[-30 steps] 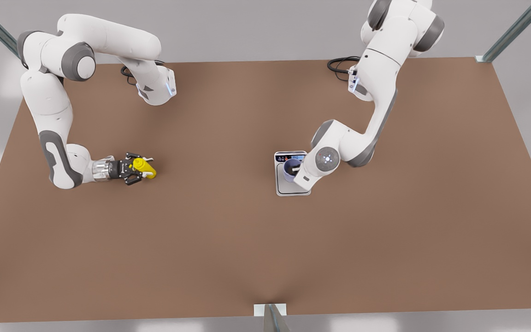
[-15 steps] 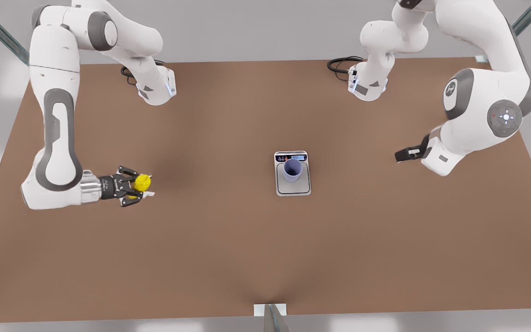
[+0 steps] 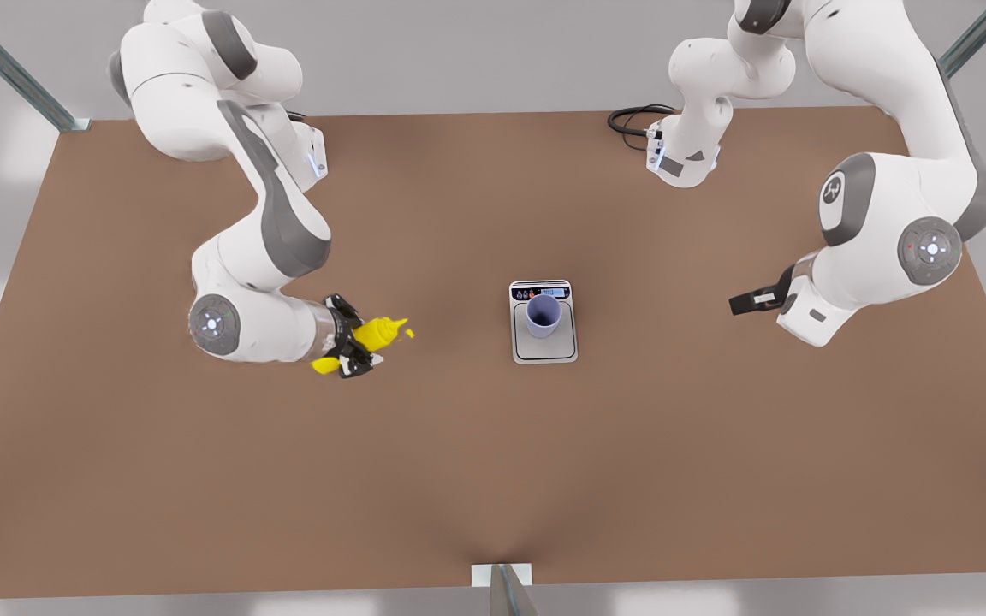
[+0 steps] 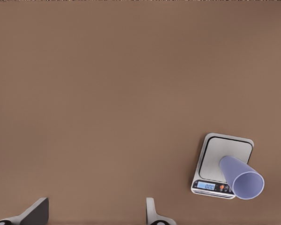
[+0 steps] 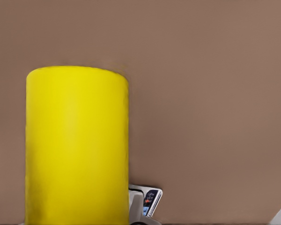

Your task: Move cup to the weight, pick up sauce bottle, pour sauce

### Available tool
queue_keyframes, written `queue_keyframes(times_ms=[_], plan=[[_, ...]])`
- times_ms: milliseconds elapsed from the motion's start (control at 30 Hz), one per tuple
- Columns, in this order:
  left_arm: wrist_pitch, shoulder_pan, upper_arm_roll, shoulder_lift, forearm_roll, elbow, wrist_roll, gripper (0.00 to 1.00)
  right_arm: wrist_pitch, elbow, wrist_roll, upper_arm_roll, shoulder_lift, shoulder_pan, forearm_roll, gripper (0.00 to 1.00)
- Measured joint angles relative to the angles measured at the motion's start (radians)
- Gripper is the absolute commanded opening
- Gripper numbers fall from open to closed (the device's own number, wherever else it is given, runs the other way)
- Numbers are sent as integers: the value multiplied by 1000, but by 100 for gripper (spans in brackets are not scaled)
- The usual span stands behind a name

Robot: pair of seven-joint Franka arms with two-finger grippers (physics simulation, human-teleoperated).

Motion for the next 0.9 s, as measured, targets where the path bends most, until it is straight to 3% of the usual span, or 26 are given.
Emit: queue_keyframes(times_ms=[133,400,600,900], plan=[[0,0,0,-2,1,0,-2,100,-8,171,126,-42,81,162,-67,21],[-2,0,-2,-3,2,0,-6,100,-9,527,174,-287,301,489,-88,21],[-2,0,-2,-2,2,0,-6,100,18,652,171,-284,405,620,-419,21],[-2,0,-2,-2,2,0,-6,100,47,654,162,-274,507,726,-721,21]])
